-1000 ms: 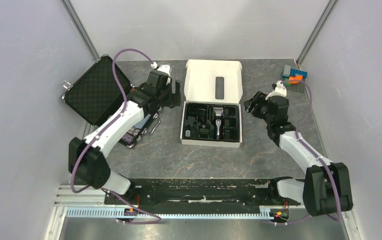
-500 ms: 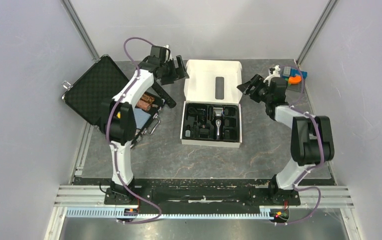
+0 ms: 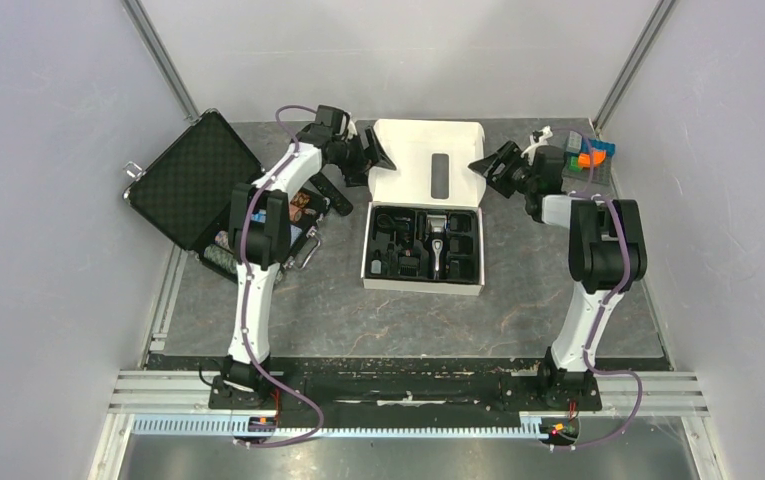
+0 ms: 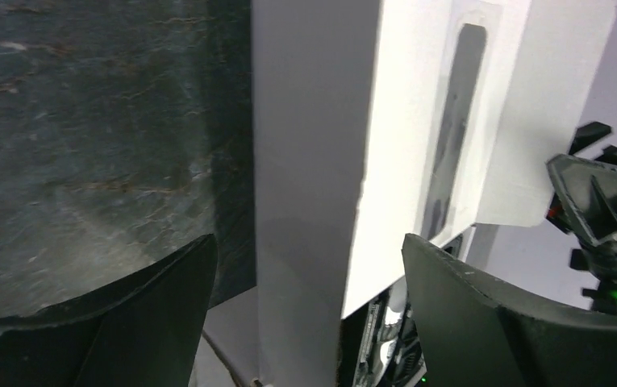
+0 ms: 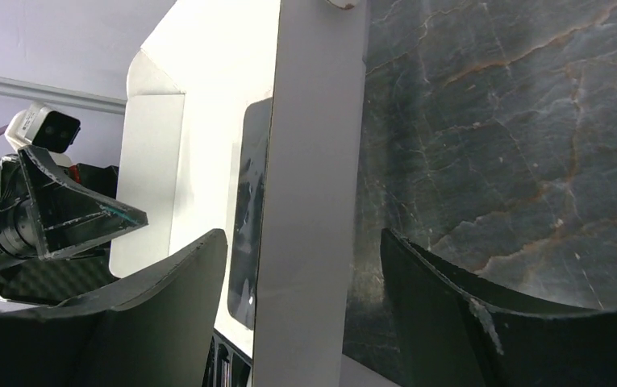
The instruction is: Sort the hair-cutting tools
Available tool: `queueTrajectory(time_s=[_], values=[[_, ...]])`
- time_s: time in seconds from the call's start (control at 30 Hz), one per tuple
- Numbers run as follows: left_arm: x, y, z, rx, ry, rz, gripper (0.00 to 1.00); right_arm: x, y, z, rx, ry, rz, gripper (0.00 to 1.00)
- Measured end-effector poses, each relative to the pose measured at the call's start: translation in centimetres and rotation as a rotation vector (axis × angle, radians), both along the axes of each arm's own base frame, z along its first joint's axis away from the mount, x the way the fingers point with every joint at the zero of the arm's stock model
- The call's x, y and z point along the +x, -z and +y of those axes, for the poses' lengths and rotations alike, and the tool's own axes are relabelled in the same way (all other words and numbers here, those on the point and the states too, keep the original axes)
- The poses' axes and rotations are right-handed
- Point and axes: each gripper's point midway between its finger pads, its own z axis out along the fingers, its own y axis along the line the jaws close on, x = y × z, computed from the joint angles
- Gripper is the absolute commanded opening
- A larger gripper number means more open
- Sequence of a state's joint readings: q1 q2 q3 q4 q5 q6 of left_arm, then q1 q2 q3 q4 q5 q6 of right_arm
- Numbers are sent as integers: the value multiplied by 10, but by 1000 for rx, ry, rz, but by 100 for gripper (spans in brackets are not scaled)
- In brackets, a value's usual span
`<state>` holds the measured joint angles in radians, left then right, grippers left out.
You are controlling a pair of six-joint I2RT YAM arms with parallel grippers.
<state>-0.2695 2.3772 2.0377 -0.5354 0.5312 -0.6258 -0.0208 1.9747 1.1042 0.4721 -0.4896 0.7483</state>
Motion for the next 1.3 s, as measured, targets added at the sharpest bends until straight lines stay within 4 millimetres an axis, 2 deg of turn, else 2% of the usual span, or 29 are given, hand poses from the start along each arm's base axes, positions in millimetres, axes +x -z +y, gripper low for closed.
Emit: queueTrajectory(time_s=[0.13, 0.23, 0.4, 0.77, 0.87, 1.0, 1.3], values=[[4, -12, -10, -72, 19, -22, 89, 5, -3, 4, 18, -18, -8, 71], [7, -21, -16, -113, 33, -54, 89, 7, -12, 7, 31, -36, -39, 71], [1, -34, -17, -162, 38, -85, 89, 6, -23, 10, 45, -59, -71, 69], [-28, -93, -12, -239, 56, -202, 89, -19, -94, 18, 28, -114, -244, 68], [-36, -105, -9, -246, 59, -237, 89, -26, -104, 19, 13, -121, -273, 68], [-45, -112, -6, -243, 53, -265, 89, -35, -110, 24, -12, -135, -293, 68], [-79, -106, 5, -144, 46, -332, 89, -67, -116, 42, -118, -162, -326, 69]])
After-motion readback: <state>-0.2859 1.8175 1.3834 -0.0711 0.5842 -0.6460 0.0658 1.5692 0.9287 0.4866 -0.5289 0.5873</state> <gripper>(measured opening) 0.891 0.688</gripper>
